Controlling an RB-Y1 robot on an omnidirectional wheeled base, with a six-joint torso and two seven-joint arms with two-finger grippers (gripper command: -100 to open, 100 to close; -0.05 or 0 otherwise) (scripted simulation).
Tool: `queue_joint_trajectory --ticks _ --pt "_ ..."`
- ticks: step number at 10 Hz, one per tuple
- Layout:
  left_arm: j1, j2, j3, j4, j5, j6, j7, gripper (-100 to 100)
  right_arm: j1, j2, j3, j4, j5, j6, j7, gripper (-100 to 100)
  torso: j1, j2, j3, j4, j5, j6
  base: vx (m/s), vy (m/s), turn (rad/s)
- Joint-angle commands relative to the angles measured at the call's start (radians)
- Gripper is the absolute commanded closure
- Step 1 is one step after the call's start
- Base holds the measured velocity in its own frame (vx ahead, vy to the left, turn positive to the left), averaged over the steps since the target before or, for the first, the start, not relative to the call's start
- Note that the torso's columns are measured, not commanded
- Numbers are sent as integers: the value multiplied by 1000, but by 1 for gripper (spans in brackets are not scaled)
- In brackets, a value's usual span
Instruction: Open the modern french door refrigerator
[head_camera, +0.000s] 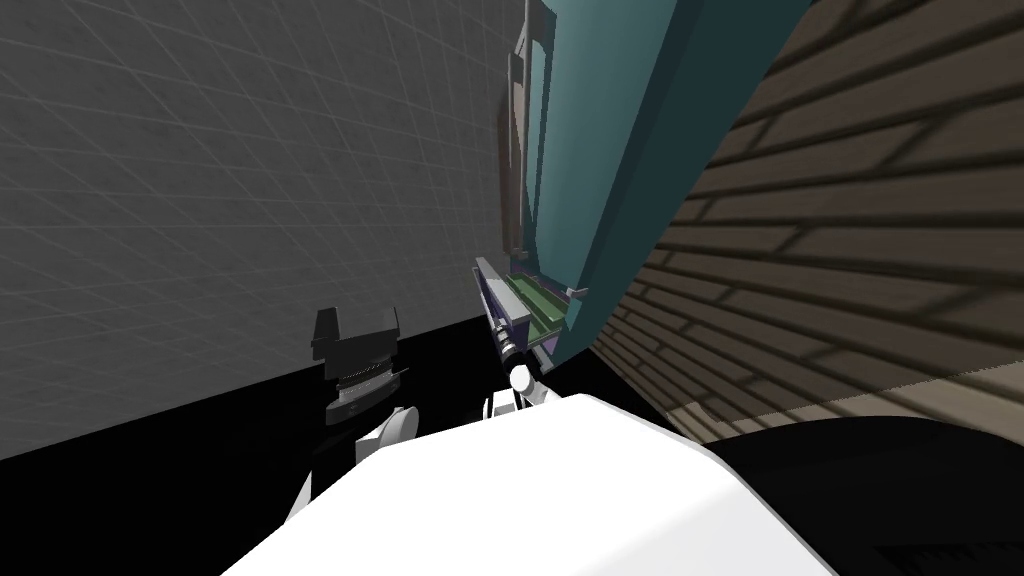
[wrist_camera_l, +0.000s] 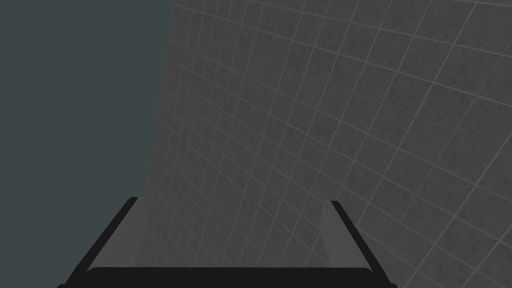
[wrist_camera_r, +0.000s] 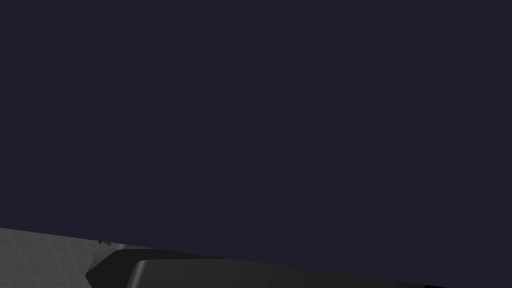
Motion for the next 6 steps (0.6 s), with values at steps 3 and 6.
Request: queue_joint_trajectory --ticks 3,6 --pt "0 0 0 0 0 0 0 0 -31 67 -85 -19 -87 140 138 -100 -1 0 0 0 0 0 -45 7 -121" --pt "0 0 0 0 0 0 0 0 -25 71 -87 -13 -90 151 150 -100 0 5 3 6 0 0 -14 2 -34"
